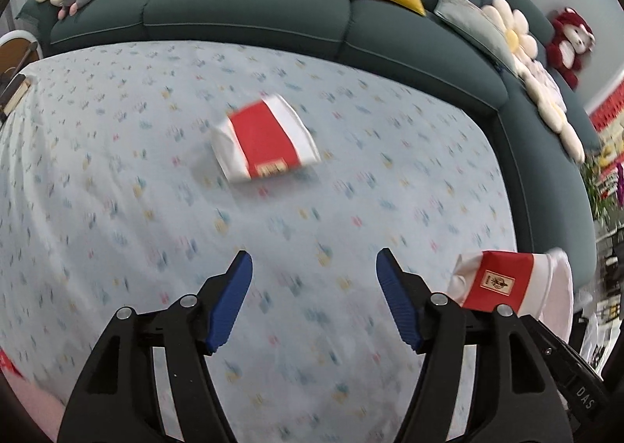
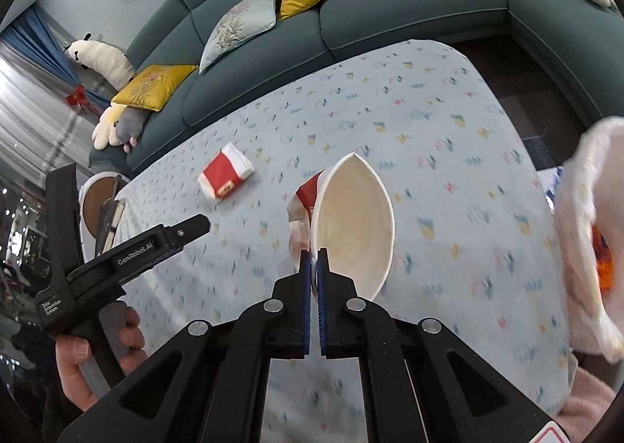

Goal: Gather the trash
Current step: 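Grasp a red-and-white cup with the right tool while the left tool grasps another cup, then carry both red-and-white cups in both tools over the bin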

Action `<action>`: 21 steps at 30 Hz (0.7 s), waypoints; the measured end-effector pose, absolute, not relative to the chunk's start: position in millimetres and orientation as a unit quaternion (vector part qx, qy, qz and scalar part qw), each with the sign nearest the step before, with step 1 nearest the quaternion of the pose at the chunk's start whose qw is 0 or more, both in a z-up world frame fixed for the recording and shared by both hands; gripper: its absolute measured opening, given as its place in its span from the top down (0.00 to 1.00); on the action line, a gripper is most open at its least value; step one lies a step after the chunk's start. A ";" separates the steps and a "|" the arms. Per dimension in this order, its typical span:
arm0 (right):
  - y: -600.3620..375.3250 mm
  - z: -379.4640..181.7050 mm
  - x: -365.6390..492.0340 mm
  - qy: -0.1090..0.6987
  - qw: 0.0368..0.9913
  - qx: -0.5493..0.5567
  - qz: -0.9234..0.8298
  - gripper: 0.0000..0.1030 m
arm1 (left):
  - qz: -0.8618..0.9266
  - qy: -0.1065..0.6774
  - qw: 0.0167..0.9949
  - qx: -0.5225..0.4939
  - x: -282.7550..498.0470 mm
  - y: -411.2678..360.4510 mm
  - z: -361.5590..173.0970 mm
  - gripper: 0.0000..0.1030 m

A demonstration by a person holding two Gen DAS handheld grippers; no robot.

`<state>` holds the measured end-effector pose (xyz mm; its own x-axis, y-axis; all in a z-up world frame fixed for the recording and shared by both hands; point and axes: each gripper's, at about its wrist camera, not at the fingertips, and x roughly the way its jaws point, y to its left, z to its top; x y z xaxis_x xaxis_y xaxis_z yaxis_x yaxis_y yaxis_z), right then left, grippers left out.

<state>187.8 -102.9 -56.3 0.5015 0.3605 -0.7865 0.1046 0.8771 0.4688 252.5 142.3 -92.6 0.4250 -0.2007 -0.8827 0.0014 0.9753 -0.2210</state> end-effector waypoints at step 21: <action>-55.6 -69.0 256.1 0.503 0.837 0.194 0.096 0.96 | -0.025 0.550 0.829 -0.096 339.8 184.0 -139.5 0.84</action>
<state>256.1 -55.6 -69.0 0.4754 0.3564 -0.8044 0.0336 0.9063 0.4214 339.8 184.0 -139.5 0.3929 -0.1472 -0.9077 -0.0641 0.9803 -0.1867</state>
